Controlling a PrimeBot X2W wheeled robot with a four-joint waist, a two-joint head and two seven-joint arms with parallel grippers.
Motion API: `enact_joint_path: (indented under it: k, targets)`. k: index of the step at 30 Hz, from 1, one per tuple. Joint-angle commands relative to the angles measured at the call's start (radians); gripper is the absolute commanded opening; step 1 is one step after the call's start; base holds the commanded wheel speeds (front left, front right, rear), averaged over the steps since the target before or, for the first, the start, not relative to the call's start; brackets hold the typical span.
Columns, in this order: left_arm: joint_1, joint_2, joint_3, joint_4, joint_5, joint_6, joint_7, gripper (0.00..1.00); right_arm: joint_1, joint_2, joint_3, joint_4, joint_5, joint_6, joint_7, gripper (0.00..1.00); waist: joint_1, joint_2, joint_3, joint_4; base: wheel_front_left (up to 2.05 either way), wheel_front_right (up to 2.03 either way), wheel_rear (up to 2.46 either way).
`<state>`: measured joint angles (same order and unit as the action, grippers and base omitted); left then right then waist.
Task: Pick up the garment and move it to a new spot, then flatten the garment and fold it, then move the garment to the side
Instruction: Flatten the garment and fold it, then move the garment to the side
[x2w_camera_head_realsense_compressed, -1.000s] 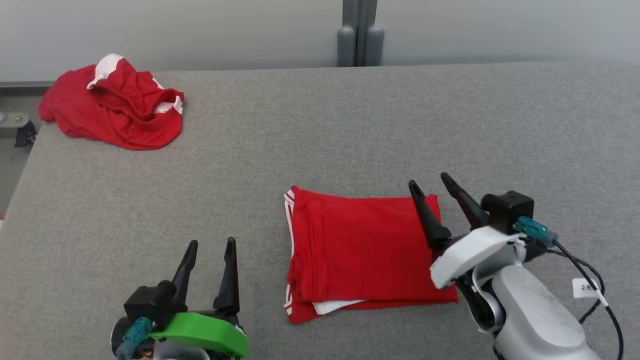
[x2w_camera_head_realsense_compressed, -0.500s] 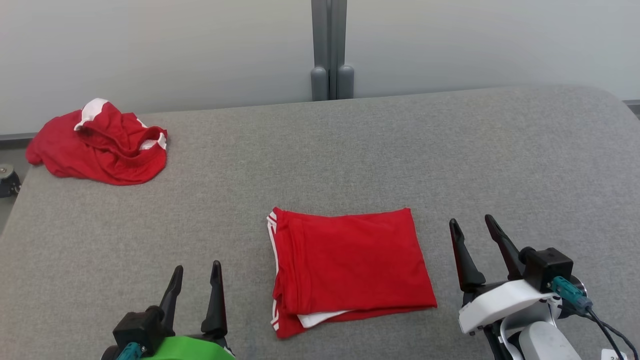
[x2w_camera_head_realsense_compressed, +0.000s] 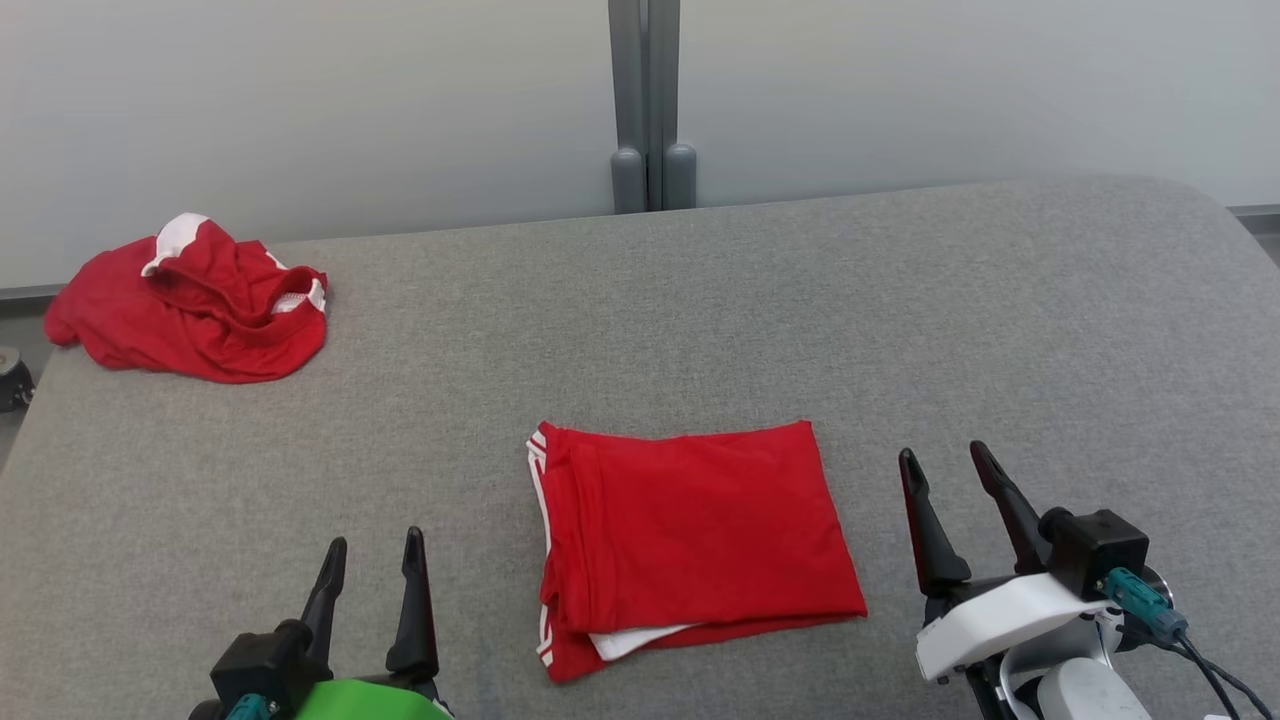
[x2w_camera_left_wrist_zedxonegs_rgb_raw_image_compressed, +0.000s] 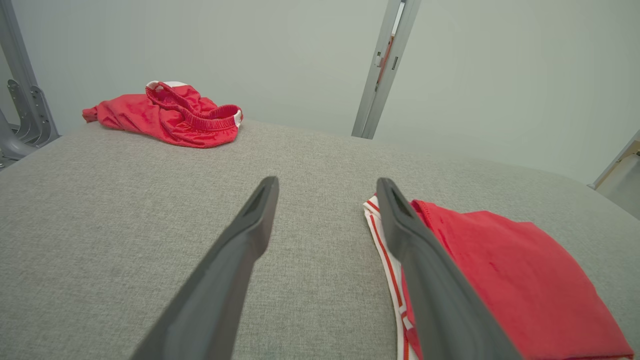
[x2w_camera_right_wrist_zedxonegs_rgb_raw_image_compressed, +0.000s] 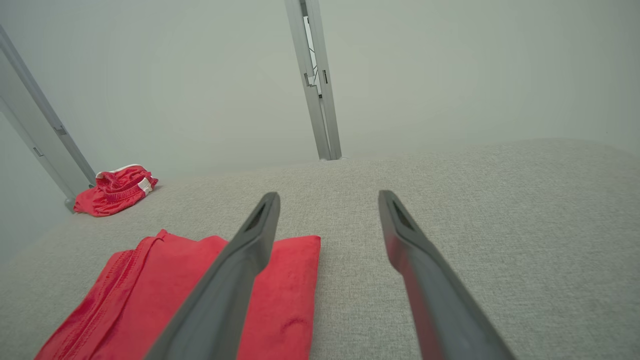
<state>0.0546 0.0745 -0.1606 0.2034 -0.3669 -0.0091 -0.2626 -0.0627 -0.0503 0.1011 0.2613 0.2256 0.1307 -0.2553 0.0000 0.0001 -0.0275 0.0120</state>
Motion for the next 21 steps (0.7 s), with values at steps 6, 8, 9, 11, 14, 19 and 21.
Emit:
enact_joint_path:
  k: [6, 8, 9, 11, 14, 19, 21]
  targets:
    - [0.011, -0.009, 0.014, 0.014, 0.021, -0.011, -0.003, 1.0, 0.012, -0.001, -0.003, 0.005, 0.001, 0.0, 0.005, 1.0, 0.0, -0.0001, 0.001, 0.007, 0.0, 0.0, 0.0]
    - [0.01, -0.011, 0.016, 0.017, 0.025, -0.014, -0.003, 1.0, 0.01, -0.001, -0.006, 0.01, -0.003, 0.0, 0.013, 1.0, 0.0, -0.0001, 0.001, 0.011, 0.0, 0.0, 0.0]
    - [0.009, -0.011, 0.017, 0.017, 0.028, -0.015, -0.003, 1.0, 0.008, -0.001, -0.007, 0.013, -0.005, 0.0, 0.021, 1.0, 0.0, -0.0001, 0.002, 0.013, 0.0, 0.0, 0.0]
    - [0.005, -0.012, 0.018, 0.018, 0.034, -0.016, -0.003, 1.0, 0.002, -0.002, -0.017, 0.026, -0.006, 0.0, 0.062, 1.0, 0.0, -0.0001, 0.005, 0.019, 0.0, 0.0, 0.0]
    - [-0.003, -0.013, 0.018, 0.019, 0.04, -0.021, -0.003, 1.0, -0.024, -0.001, -0.022, 0.05, -0.003, 0.0, 0.151, 1.0, 0.0, -0.0001, 0.014, 0.031, 0.0, 0.0, 0.0]
    - [-0.015, -0.016, 0.014, 0.018, 0.043, -0.025, -0.003, 1.0, -0.07, -0.001, -0.032, 0.125, 0.02, 0.0, 0.277, 1.0, 0.0, -0.0001, 0.034, 0.065, 0.0, 0.0, 0.0]
    - [-0.022, -0.017, 0.014, 0.016, 0.041, -0.028, -0.003, 1.0, -0.098, -0.001, -0.032, 0.159, 0.037, 0.0, 0.313, 1.0, 0.0, -0.0001, 0.045, 0.081, 0.0, 0.0, 0.0]
